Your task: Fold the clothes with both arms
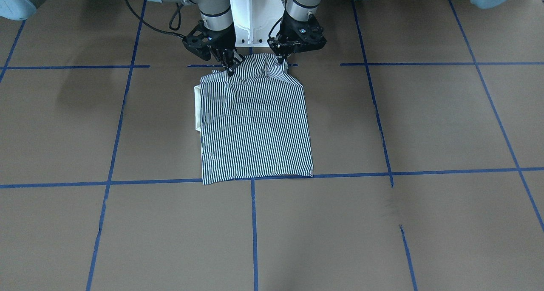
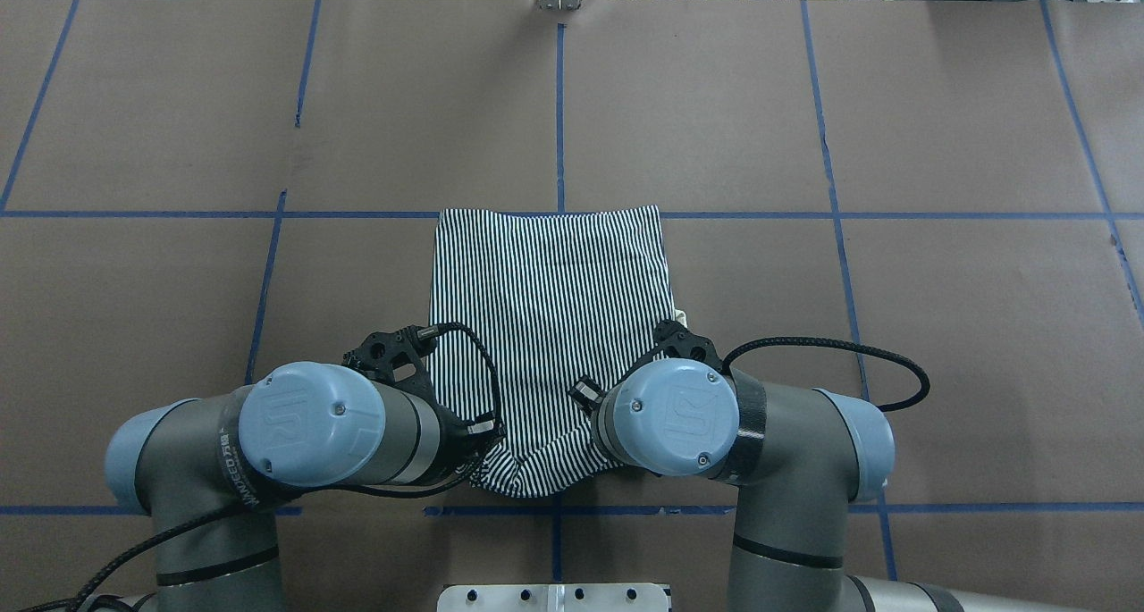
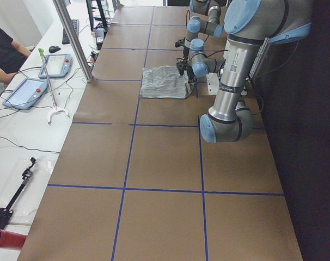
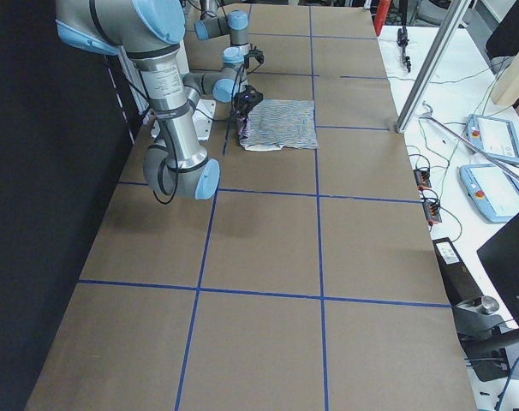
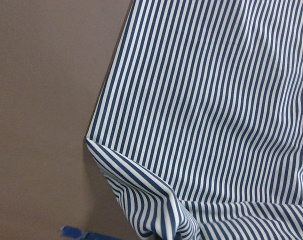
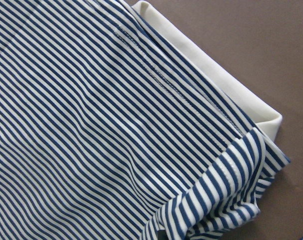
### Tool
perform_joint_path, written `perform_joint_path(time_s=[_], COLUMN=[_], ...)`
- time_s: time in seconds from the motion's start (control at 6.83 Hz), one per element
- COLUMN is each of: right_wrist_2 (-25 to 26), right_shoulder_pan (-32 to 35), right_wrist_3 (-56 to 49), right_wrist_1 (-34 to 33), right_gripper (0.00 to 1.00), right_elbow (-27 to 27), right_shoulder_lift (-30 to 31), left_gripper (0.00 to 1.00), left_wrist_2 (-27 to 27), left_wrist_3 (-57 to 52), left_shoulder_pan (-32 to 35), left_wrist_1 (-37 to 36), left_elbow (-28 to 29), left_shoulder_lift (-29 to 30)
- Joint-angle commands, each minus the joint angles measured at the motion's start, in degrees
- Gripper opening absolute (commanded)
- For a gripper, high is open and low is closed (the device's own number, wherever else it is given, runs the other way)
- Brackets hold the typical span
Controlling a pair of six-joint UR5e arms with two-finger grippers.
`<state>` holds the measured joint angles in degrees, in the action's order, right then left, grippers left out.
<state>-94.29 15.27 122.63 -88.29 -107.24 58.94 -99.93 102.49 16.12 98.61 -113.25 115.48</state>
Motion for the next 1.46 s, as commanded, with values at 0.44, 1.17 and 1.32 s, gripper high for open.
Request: perform_joint_path(time_s=[0.44,1.17,1.32], right_wrist_2=[-2.72,-5.7,-10.08], right_shoulder_pan=[16.41,27.26,29.62], right_wrist_3=[-7.55,-24.27,-26.11], right_wrist_1=[4.08,19.65,19.21], right_gripper=[0.02,1.0,1.0], right_elbow=[15.39,42.91,41.95], right_shoulder_lift=[-10.8,-20.53,-19.92], left_gripper=[0.18,1.0,1.0], left_wrist_2=[-0.35,-1.75,-1.67], left_wrist_3=[1.49,-9.32,-9.24], left_shoulder_pan=[18.01,27.21,25.21], left_wrist_1=[6.28,17.93,17.84], left_elbow=[14.09,27.64,28.43], left_shoulder_lift=[8.49,11.44,11.53])
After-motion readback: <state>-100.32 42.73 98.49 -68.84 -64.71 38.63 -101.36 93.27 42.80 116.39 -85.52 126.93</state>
